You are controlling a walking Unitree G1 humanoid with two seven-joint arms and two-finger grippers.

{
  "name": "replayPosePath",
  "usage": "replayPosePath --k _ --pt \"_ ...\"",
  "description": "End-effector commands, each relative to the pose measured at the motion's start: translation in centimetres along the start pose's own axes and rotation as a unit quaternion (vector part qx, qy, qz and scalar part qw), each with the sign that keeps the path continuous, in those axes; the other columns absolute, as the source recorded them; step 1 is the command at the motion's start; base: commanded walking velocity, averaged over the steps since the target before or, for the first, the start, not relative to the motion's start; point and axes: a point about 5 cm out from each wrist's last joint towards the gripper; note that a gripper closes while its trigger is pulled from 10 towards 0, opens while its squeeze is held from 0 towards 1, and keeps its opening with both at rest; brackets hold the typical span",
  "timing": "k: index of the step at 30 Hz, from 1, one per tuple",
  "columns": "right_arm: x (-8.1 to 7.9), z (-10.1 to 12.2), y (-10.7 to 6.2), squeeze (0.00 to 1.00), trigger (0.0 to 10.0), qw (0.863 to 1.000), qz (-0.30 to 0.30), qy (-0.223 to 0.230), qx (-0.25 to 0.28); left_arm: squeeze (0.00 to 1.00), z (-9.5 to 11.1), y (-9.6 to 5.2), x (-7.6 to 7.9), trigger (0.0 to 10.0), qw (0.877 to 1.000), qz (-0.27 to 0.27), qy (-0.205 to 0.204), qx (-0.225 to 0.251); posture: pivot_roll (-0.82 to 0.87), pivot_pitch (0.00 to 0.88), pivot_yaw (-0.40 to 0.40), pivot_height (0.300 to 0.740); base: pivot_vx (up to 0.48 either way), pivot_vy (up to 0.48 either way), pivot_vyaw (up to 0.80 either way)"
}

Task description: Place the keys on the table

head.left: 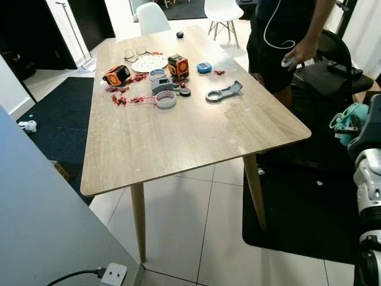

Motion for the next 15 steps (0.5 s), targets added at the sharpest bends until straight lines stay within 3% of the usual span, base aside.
replayPosePath --k 1,3,4,5,6,10,15 --pt "-2.3 -0.1 0.2 0.0 10.0 0.999 0.051 -0.001 0.004 0.0 -0.7 -0.2 -0.3 10.0 1.0 0.0 0.011 -0.012 -0.14 0.088 0.131 0.74 0.0 0.0 0.0" --pt "-4.4 0.1 0.4 0.0 10.0 0.996 0.094 0.003 0.011 0.0 -0.8 -0.2 -0.3 10.0 1.0 -0.002 0.014 -0.013 -0.13 0.093 0.133 0.74 0.0 0.0 0.0" --pt "-4.4 0.1 0.4 0.0 10.0 0.996 0.094 0.003 0.011 0.0 -0.8 -0.2 -0.3 10.0 1.0 -0.002 0.014 -0.013 -0.13 0.093 0.133 0.74 0.0 0.0 0.0" --pt "-6.7 0.4 0.5 0.0 10.0 0.99 0.142 -0.002 0.015 0.0 -0.8 -0.2 -0.2 10.0 1.0 -0.004 0.015 -0.013 -0.13 0.099 0.132 0.74 0.0 0.0 0.0" --pt "-6.7 0.4 0.5 0.0 10.0 0.99 0.142 -0.002 0.015 0.0 -0.8 -0.2 -0.2 10.0 1.0 -0.004 0.015 -0.013 -0.13 0.099 0.132 0.74 0.0 0.0 0.0" --pt "-10.2 0.7 0.4 0.0 10.0 0.977 0.211 0.001 0.016 0.0 -0.9 -0.2 -0.2 10.0 1.0 -0.004 0.016 -0.014 -0.12 0.102 0.13 0.74 0.0 0.0 0.0" --pt "-11.8 0.5 0.2 0.0 10.0 0.97 0.243 -0.002 0.008 0.0 -0.9 -0.2 -0.2 10.0 1.0 -0.004 0.014 -0.014 -0.12 0.102 0.129 0.74 0.0 0.0 0.0"
Point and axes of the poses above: a point about 5 cm out from each wrist's last joint towards the gripper, its own y axis pointing out of the wrist towards the gripper, its own z axis along the axis of the wrist's last joint, x = y × z, and after that the axes turned 12 degrees about y, right-handed
